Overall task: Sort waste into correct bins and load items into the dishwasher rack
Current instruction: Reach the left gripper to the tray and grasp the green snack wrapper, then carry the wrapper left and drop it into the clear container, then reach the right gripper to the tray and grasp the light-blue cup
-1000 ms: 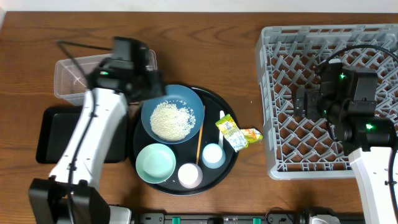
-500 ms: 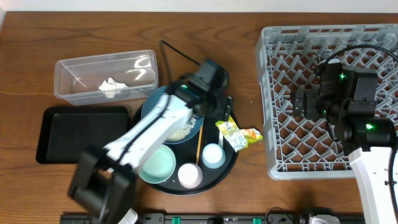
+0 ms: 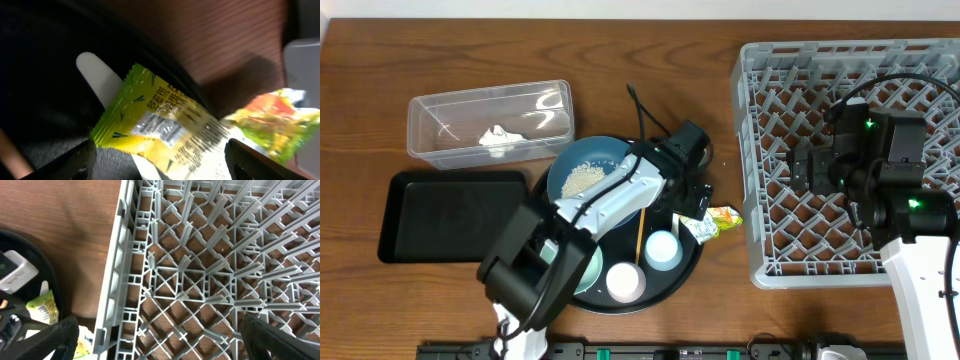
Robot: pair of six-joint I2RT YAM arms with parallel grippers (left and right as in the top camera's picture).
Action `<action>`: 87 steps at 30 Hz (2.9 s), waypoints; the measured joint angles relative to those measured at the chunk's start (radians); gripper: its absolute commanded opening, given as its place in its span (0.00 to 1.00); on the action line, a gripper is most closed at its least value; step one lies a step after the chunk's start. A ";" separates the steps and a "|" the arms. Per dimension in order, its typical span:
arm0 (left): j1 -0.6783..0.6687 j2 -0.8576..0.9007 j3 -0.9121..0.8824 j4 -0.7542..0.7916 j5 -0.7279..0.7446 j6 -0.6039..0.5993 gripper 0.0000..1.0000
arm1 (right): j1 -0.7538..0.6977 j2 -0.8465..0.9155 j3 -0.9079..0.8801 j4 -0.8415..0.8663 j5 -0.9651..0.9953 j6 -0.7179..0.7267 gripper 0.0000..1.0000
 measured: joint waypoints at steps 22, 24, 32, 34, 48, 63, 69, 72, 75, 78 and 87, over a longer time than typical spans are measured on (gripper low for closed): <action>0.002 0.050 0.007 0.005 -0.004 -0.005 0.06 | 0.000 0.000 0.000 -0.002 0.000 0.000 0.99; 0.002 0.050 0.007 0.004 -0.004 -0.003 0.06 | 0.000 0.000 0.000 -0.002 0.000 0.000 0.99; 0.018 -0.002 0.007 -0.002 -0.003 -0.003 0.06 | 0.000 0.000 0.000 -0.002 0.000 0.000 0.99; 0.031 -0.045 0.007 -0.002 -0.003 -0.003 0.07 | 0.000 0.000 0.000 -0.002 0.000 0.000 0.99; 0.257 -0.390 0.007 0.000 -0.165 0.020 0.06 | 0.000 0.000 0.000 -0.003 0.000 0.000 0.99; 0.823 -0.338 0.008 0.119 -0.261 0.028 0.07 | 0.000 0.000 0.000 -0.023 -0.003 0.000 0.99; 0.864 -0.245 0.008 0.128 -0.264 0.032 0.59 | 0.000 0.000 0.000 -0.041 -0.011 0.000 0.99; 0.863 -0.241 0.008 0.113 -0.262 0.034 0.65 | 0.000 0.000 0.001 -0.043 -0.046 0.000 0.99; 0.864 -0.267 0.007 0.050 -0.264 0.032 0.66 | 0.001 0.000 0.021 -0.072 -0.102 0.000 0.99; 0.863 -0.325 0.007 -0.078 -0.263 0.029 0.73 | 0.020 0.000 0.076 -0.116 -0.137 0.000 0.99; 0.864 -0.506 0.011 -0.582 -0.263 -0.042 0.88 | 0.298 -0.007 0.206 -0.163 -0.188 0.001 0.99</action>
